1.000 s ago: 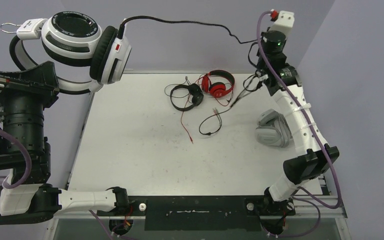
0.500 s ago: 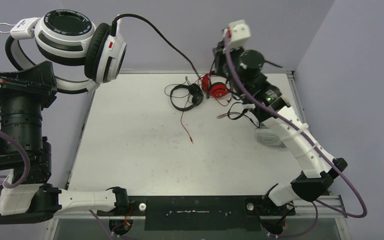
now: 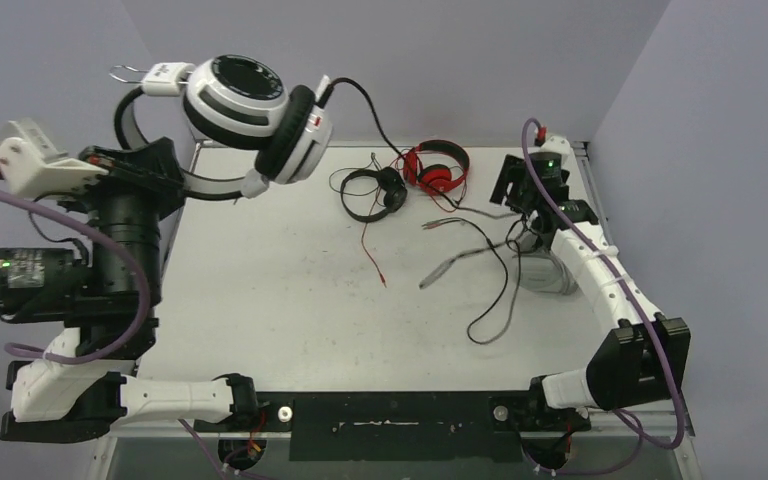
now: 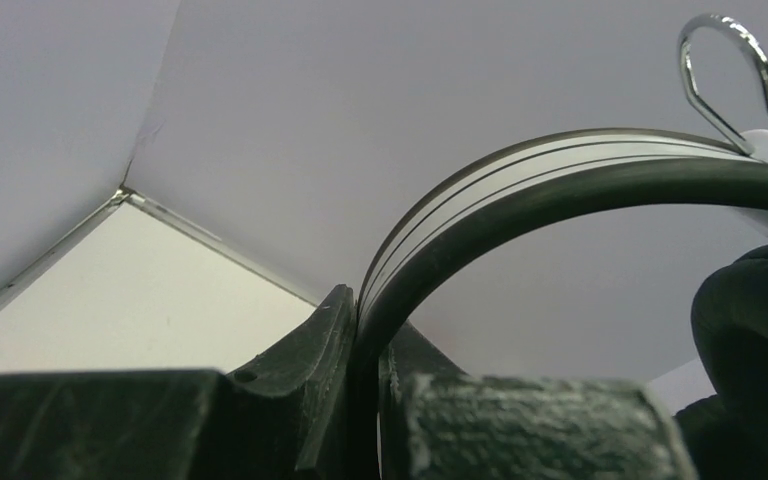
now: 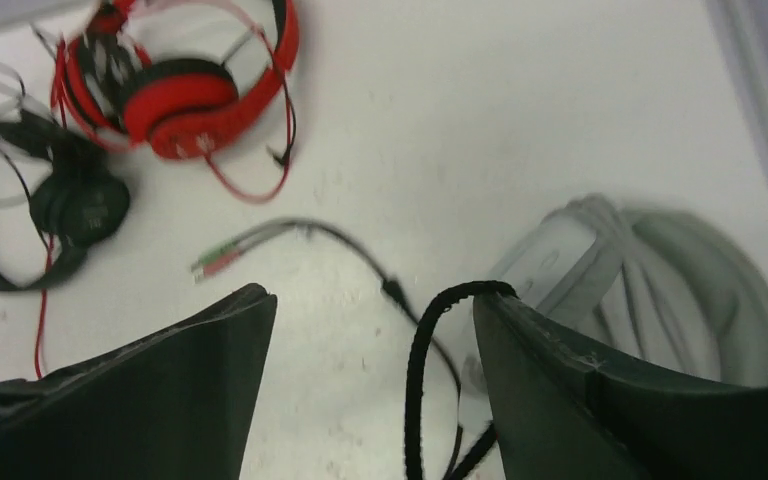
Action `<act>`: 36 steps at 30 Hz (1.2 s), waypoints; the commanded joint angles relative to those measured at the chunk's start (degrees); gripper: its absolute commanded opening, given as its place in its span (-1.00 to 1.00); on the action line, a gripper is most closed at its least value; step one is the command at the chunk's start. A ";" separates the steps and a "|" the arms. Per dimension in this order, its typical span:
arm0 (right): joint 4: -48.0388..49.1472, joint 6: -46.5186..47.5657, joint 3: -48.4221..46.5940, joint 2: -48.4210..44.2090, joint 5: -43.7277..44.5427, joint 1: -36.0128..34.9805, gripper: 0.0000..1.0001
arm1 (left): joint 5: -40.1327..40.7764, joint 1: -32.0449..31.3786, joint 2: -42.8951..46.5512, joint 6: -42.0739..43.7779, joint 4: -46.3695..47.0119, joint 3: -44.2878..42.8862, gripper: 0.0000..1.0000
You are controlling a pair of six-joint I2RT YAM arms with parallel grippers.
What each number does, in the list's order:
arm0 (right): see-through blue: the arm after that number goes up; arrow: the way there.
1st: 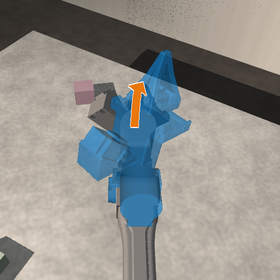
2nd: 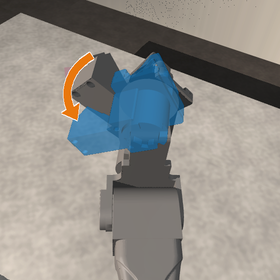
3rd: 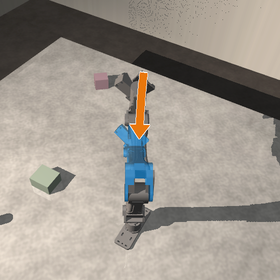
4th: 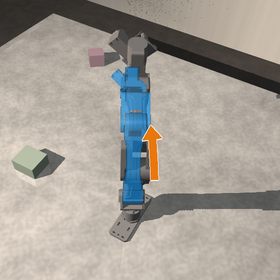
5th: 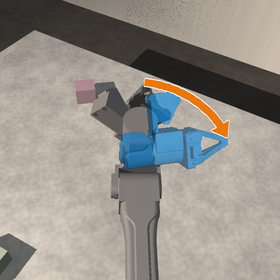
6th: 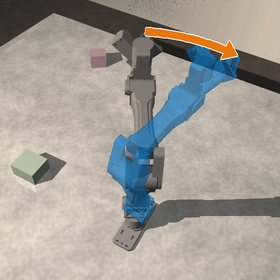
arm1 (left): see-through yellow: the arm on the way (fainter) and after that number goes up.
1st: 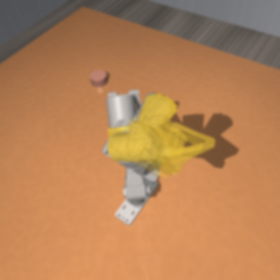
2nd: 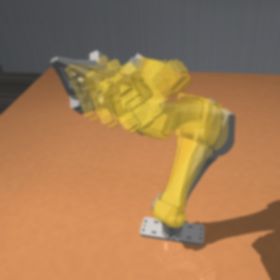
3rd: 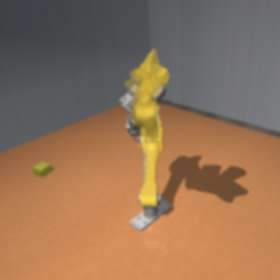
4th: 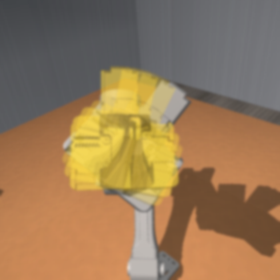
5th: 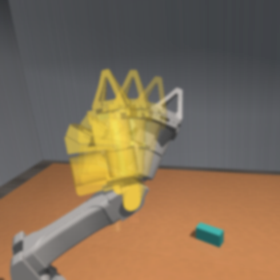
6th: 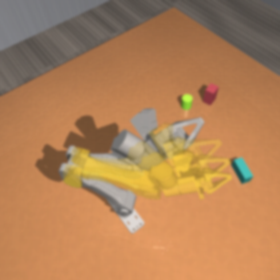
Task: Wrap the headphones
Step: Straighten the headphones cable.
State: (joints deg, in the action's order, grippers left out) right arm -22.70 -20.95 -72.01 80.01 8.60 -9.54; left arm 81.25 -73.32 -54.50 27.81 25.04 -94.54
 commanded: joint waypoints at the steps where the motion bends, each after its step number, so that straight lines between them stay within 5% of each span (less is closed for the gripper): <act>1: 2.44 -1.86 8.33 -10.93 -5.07 -2.50 0.55 | -0.72 -0.59 -1.84 -23.96 -18.04 2.74 -1.00; 3: 4.13 -0.79 12.37 -15.89 -4.44 -2.68 0.64 | -1.49 -0.60 -2.49 -36.77 -31.73 4.62 -1.00; 10: 4.58 -1.22 17.95 -25.17 -1.81 -3.48 0.71 | -8.54 4.36 -7.84 -57.16 -54.21 9.29 -1.00; 16: 1.03 -0.83 14.78 -23.32 -2.61 -3.77 0.82 | -47.86 31.17 -12.00 -65.85 -59.23 15.56 -1.00; 21: 5.36 3.52 16.06 -25.58 -14.78 -6.08 0.81 | -67.75 41.63 -17.30 -63.56 -60.59 16.92 -1.00; 25: 9.97 6.70 15.61 -25.33 -24.25 -13.61 0.87 | -70.57 41.97 -20.23 -59.86 -63.71 15.47 -1.00; 31: 7.21 10.68 7.48 -17.87 -19.40 -28.89 0.80 | -69.54 41.86 -19.63 -58.52 -63.15 19.02 -1.00; 36: 3.14 11.90 -0.96 -9.88 -9.61 -37.26 1.00 | -67.38 40.44 -18.19 -57.66 -61.31 21.82 -1.00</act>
State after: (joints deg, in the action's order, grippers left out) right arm -18.33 -11.31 -65.65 65.32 -8.71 -42.09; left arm 14.76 -31.40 -76.09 -29.28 -42.68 -73.34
